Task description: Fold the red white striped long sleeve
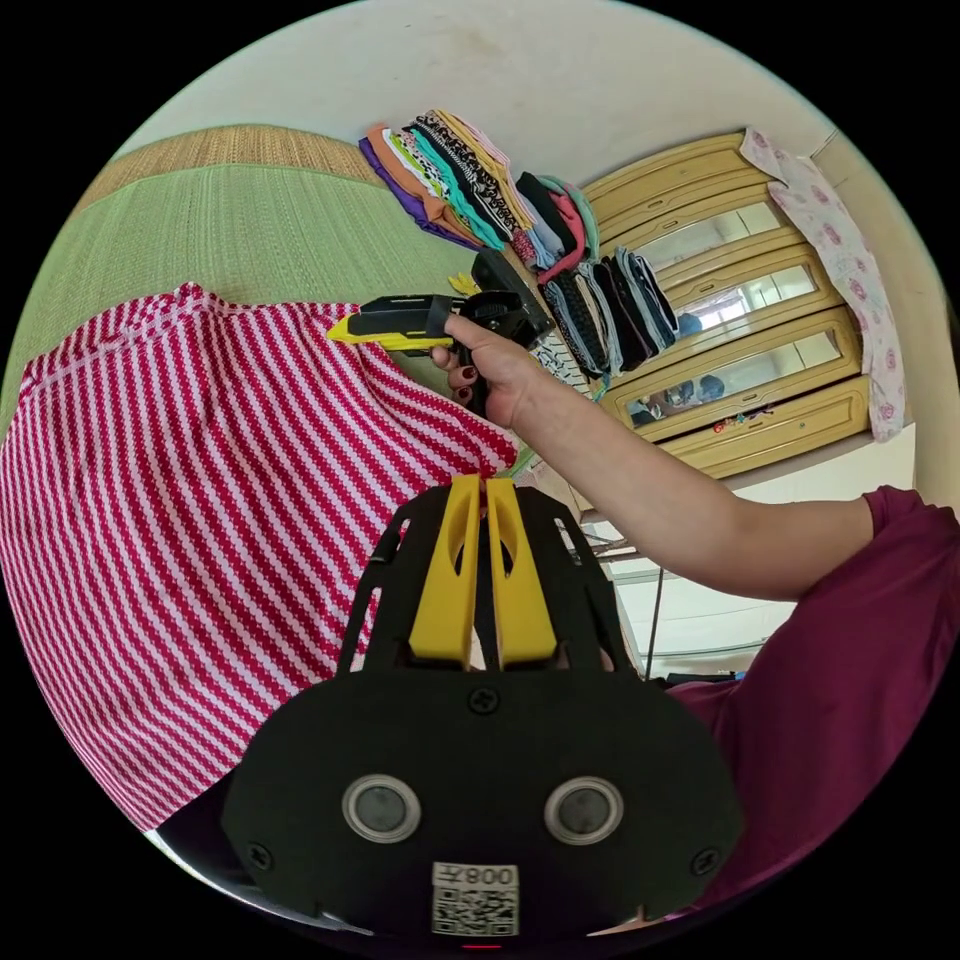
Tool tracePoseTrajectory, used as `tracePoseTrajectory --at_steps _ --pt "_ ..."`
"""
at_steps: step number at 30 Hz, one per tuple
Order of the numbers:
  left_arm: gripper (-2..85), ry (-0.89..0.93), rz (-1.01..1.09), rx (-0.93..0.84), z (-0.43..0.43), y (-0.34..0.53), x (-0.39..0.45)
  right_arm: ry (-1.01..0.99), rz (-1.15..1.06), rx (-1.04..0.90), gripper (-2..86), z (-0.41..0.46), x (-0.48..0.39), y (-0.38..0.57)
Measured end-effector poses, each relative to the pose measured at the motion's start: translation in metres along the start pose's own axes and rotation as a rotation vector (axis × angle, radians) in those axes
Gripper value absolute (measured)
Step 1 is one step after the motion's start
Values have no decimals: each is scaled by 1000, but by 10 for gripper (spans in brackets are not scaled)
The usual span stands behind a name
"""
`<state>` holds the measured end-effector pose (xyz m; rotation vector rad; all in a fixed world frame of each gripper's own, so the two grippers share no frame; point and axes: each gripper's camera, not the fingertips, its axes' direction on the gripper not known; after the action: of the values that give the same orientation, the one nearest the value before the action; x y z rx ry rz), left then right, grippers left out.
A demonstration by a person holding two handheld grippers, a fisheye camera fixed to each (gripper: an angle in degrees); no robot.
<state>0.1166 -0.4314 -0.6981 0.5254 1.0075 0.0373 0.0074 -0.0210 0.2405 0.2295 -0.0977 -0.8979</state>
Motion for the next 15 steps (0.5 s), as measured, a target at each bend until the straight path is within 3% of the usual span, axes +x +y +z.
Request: tracePoseTrajectory --at_steps 15 --pt "6 90 -14 90 -74 71 -33 -60 -17 81 11 -78 -83 15"
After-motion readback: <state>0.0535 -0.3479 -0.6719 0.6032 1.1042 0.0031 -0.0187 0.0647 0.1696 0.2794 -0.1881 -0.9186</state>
